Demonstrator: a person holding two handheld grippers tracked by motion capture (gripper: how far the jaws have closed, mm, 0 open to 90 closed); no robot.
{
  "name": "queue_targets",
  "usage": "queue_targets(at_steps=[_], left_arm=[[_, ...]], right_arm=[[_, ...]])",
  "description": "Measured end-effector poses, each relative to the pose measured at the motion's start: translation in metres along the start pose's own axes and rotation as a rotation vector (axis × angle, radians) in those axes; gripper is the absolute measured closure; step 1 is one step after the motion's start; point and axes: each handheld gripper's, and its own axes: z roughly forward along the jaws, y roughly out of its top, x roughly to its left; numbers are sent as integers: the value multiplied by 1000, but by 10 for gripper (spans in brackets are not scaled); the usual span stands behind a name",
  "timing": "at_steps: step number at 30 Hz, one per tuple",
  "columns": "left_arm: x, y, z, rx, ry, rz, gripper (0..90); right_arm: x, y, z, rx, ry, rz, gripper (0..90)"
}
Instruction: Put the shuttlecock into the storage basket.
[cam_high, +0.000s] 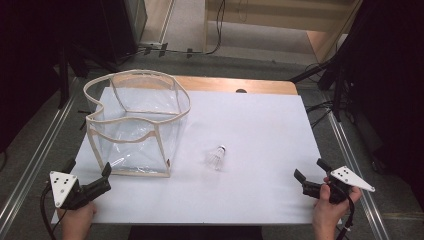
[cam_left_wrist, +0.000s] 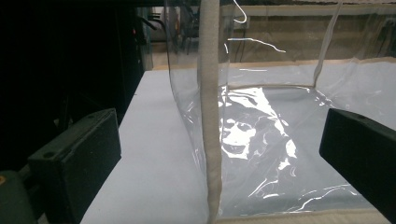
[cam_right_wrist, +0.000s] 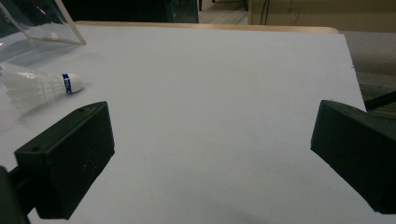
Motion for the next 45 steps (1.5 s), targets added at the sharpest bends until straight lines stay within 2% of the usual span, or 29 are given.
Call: queue_targets(at_steps=[6,10,16,20,21,23,24,25,28,33,35,36,38,41,43,45], left_arm=[[0,0,0,1,3,-3,0],[0,0,0,0,4,-2,0],[-1,0,0,-3,2,4,0],[0,0,0,-4,0,-1,0],[0,0,0,-4,0,-1,0],[-1,0,0,-2,1,3,0],[-1,0,0,-2,1,3,0],[-1,0,-1,-3,0,9,0],[-2,0,0,0,2,21,0],[-2,0,-1,1,3,21,0],[-2,-1,-1,-1,2,20,0],[-2,-1,-1,-3,3,21,0],[-3,-1,-1,-3,1,27,0],[-2,-1,-1,-4,-1,23,0],[-2,-1,-1,-1,-2,21,0],[-2,-1,-1,-1,-3,24,0]], right_arm=[[2,2,1,1,0,-13,0],[6,6,2,3,19,-18,0],[20,16,5,25,54,-78,0],[29,21,8,33,83,-96,0],[35,25,10,48,108,-98,21],[40,29,12,51,127,-101,198],[40,29,12,51,127,-101,198],[46,33,14,63,161,-111,214],[53,36,16,76,179,-133,240],[70,44,26,100,218,-150,456],[77,45,32,123,218,-166,526],[80,45,34,135,220,-172,596],[89,46,40,185,262,-227,715],[100,47,49,240,287,-289,840],[105,47,55,256,327,-286,873],[110,47,62,275,352,-306,874]])
